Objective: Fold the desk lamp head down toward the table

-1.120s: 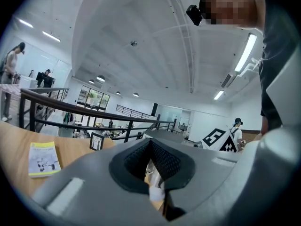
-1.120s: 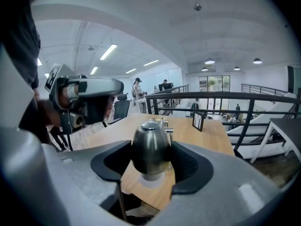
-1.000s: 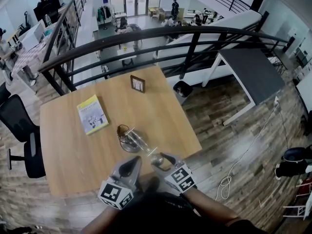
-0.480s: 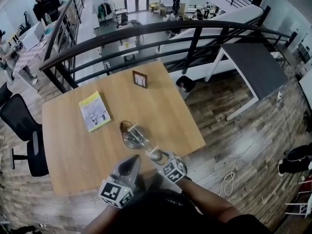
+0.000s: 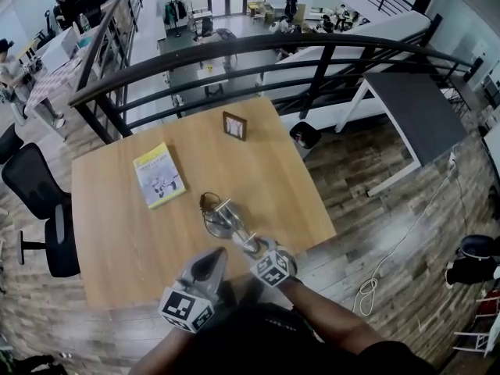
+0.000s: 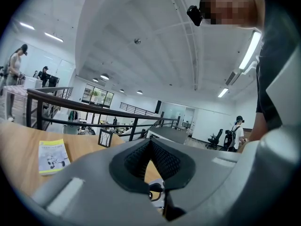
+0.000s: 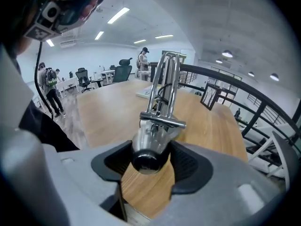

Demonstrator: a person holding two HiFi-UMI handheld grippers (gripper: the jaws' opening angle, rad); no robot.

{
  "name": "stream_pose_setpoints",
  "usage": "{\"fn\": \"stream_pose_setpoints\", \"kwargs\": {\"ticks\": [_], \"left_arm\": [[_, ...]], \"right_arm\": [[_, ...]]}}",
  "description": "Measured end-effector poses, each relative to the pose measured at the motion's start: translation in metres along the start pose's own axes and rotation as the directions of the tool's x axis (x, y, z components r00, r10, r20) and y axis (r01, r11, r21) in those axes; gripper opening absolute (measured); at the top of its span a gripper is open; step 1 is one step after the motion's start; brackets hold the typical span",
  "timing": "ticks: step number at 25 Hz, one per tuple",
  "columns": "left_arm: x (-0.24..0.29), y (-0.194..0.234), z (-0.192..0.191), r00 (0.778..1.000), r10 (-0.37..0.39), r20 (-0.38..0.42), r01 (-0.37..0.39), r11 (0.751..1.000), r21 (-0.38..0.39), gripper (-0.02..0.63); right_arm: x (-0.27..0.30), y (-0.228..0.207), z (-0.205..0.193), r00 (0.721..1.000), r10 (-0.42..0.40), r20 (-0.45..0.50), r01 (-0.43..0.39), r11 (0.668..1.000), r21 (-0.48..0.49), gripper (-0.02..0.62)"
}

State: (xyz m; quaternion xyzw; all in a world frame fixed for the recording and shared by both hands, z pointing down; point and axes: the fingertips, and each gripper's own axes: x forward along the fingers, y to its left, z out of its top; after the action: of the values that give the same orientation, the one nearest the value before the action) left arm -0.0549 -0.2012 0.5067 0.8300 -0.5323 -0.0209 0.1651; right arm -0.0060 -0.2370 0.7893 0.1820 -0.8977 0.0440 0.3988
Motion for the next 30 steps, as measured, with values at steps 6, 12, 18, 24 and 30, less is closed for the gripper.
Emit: {"fn": "stream_pose_setpoints", "kwargs": {"ticks": [6, 12, 18, 24, 30], "left_arm": [[-0.001, 0.009, 0.006, 1.000, 0.000, -0.001, 0.000, 1.000, 0.005, 0.002], [0.002, 0.008, 0.008, 1.000, -0.004, 0.001, 0.004, 1.000, 0.007, 0.002], [0.016, -0.009, 0.005, 0.999, -0.036, 0.005, 0.036, 0.999, 0.009, 0.002], [0.039, -0.044, 0.011, 0.993, -0.117, 0.017, 0.117, 0.993, 0.010, 0.002], [0.061, -0.076, 0.023, 0.980, -0.195, 0.039, 0.193, 0.980, 0.052, 0.002]], "right_arm": [[0.012, -0.001, 0.000, 1.000, -0.003, -0.023, 0.002, 1.000, -0.016, 0.253], [0.013, 0.000, 0.000, 1.000, 0.000, -0.027, 0.000, 1.000, -0.022, 0.253], [-0.012, -0.002, 0.010, 0.999, 0.039, 0.001, -0.039, 0.992, 0.117, 0.250], [-0.080, -0.020, 0.048, 0.990, 0.028, 0.140, -0.070, 0.950, 0.305, 0.232], [-0.170, -0.040, 0.109, 0.935, -0.044, 0.352, -0.085, 0.936, 0.342, 0.091]]}}
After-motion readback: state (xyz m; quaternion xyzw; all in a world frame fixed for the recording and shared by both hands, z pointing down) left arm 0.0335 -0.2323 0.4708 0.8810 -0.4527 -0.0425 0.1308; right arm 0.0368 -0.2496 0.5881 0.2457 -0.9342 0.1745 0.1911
